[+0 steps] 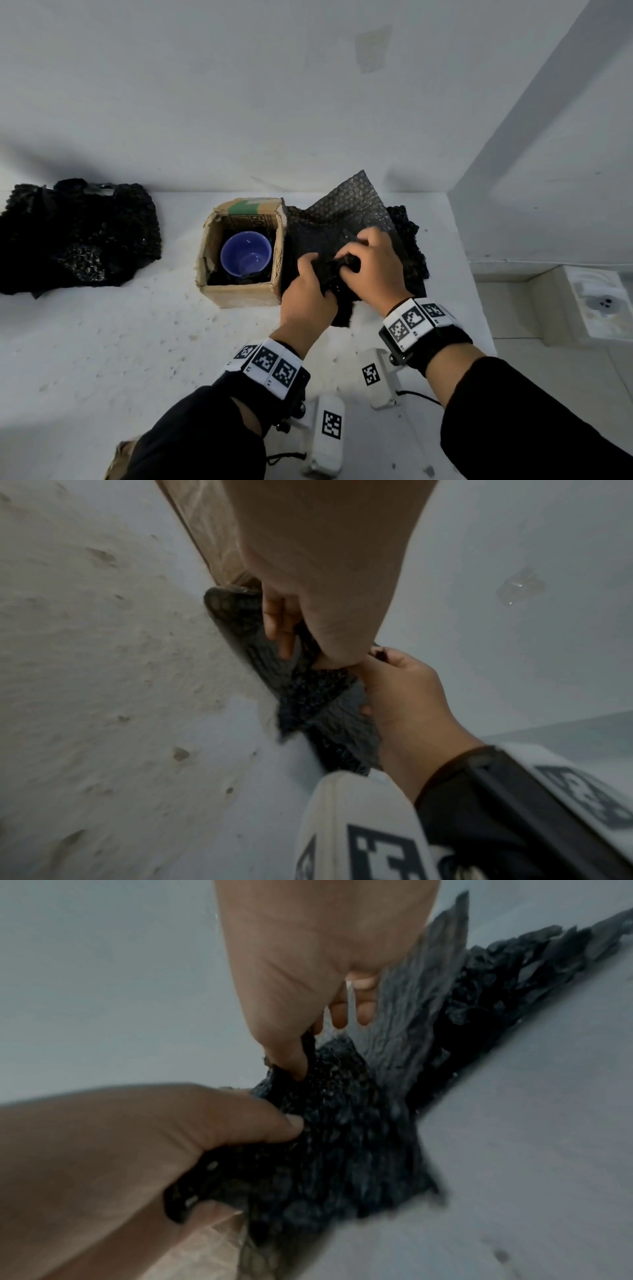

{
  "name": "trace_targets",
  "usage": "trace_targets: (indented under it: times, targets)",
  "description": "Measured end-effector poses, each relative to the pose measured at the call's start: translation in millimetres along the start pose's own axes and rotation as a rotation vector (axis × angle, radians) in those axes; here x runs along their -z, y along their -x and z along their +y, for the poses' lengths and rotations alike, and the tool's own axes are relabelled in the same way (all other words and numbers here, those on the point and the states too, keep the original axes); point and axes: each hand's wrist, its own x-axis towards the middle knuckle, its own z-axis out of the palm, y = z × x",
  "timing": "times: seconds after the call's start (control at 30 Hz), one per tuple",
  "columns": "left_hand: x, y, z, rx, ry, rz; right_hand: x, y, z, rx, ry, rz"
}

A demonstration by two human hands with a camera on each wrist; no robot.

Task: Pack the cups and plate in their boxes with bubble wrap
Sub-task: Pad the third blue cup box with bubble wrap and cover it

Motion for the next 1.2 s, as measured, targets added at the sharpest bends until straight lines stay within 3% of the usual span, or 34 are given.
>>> trace_targets:
  times: [0.13,0.33,0.57,0.9,1.0,1.2]
  targets:
    - [19.9,0.1,16.2,-0.069,0.186,0.152,25.2,-10.1,-8.7,0.118,-0.066,0.136]
    - [77.4,-7.4,21.8,-0.219,0.275,0.254,57.6,-22.0,-44.7,0.140,-0.396,0.098]
    - [145.3,-25.7,-10.3,-0.203,0.262,0.328,53.1,-39.3,-95.4,0.254,-0.279,0.004]
    - [161.2,-31.0,-74.9,-0.143,0.220,0.251,-16.1,-57.1,-134.5,0.266,0.035,0.089]
    - [157.9,-26.2,-80.9,-0.005,0.487,0.154,-36.6,-54.3,-135.3,0.259,0.063,0.089]
    - [146.1,-18.9,-96.8,0.031,0.766,-0.019,-61.4,-48.9,-136.6,0.346,0.263,-0.071]
